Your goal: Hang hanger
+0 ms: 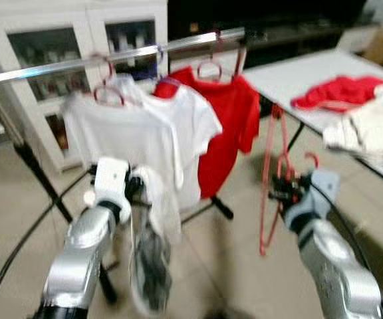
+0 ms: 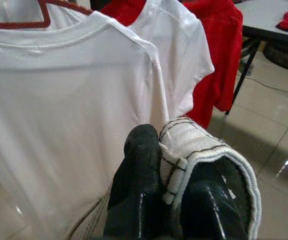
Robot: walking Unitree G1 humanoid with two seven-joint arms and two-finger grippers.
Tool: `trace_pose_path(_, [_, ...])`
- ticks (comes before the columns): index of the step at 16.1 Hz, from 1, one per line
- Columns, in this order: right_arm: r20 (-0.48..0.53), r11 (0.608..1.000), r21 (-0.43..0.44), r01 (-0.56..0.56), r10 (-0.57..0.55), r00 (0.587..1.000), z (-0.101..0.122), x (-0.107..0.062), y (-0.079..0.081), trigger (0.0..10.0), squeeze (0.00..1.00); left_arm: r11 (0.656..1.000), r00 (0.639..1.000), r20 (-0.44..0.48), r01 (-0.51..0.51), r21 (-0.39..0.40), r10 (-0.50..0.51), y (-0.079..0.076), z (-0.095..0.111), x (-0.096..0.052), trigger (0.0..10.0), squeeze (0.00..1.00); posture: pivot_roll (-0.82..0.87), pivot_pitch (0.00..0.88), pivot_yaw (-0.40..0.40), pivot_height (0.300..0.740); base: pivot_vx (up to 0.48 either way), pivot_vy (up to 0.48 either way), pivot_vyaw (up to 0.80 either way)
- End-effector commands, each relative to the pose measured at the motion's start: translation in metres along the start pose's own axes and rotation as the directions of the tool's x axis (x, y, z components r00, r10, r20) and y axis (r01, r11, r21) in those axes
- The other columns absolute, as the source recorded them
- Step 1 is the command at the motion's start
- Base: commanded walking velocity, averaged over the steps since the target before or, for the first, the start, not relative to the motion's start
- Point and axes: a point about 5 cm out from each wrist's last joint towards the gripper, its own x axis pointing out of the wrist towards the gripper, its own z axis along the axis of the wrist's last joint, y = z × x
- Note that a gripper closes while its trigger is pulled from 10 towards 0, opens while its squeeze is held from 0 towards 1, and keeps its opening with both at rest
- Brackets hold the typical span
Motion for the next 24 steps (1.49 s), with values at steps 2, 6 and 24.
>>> trace_pose_path(2, [-0.016, 0.999, -0.002, 0.040, -0.040, 0.999, 0.003, -0.006, -0.008, 10.0, 0.00, 1.000, 0.999, 0.050, -0.022, -0.003, 0.022, 0.005, 0.011, 0.004, 10.0, 0.00, 0.04, 0.000, 0.025, 0.740, 0.000, 0.000, -0.74])
trace_pose_path(6, [0.003, 0.999, 0.004, 0.037, -0.037, 0.999, 0.007, -0.003, -0.009, 10.0, 0.00, 1.000, 0.998, 0.055, -0.003, 0.002, 0.003, -0.004, 0.012, 0.008, 10.0, 0.00, 0.04, 0.000, 0.032, 0.740, 0.000, 0.000, -0.74])
trace_pose_path(24, [0.013, 0.987, -0.150, 0.061, -0.060, 0.998, 0.015, -0.001, -0.012, 10.0, 0.00, 0.999, 0.995, 0.097, 0.018, -0.050, -0.013, -0.007, 0.020, 0.020, 10.0, 0.00, 0.02, 0.000, 0.029, 0.740, 0.000, -0.161, -0.64])
